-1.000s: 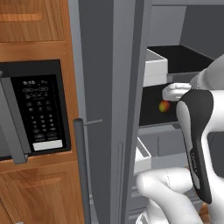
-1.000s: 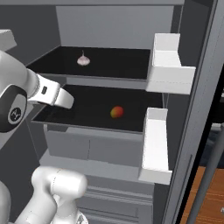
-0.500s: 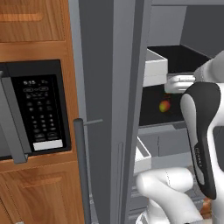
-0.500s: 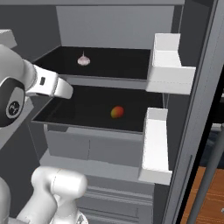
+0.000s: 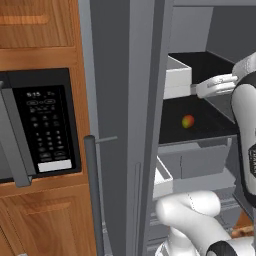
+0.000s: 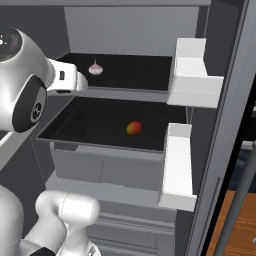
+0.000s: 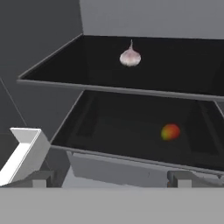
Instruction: Retrieve the bottle and the shaker from the cabinet and place them next to the mixing bowl on the counter. Then add garlic from the fridge to the mixing bowl.
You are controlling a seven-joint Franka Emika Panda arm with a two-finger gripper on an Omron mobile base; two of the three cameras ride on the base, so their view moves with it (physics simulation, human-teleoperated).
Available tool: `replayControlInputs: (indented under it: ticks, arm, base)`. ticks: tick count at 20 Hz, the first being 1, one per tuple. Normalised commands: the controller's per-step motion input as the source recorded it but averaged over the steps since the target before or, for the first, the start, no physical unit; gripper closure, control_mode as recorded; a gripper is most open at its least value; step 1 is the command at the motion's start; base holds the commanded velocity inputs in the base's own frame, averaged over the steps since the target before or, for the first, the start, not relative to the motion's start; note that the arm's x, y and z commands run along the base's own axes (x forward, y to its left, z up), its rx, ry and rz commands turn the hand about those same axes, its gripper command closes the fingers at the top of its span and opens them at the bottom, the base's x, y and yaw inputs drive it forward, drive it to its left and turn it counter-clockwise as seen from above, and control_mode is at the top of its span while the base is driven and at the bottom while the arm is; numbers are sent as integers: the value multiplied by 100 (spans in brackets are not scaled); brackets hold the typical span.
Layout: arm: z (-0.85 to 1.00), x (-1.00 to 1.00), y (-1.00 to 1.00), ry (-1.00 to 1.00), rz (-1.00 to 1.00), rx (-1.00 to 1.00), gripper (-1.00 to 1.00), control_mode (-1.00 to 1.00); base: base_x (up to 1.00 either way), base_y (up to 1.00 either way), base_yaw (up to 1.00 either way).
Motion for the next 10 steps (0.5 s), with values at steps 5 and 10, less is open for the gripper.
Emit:
replayControlInputs:
  ticks: [5, 10]
  arm:
    - [0, 55, 35, 0, -4, -6, -100, -100]
    - [0, 56, 40, 16, -13, -7, -100, -100]
  base:
    - [0, 0, 0]
    - [0, 0, 0]
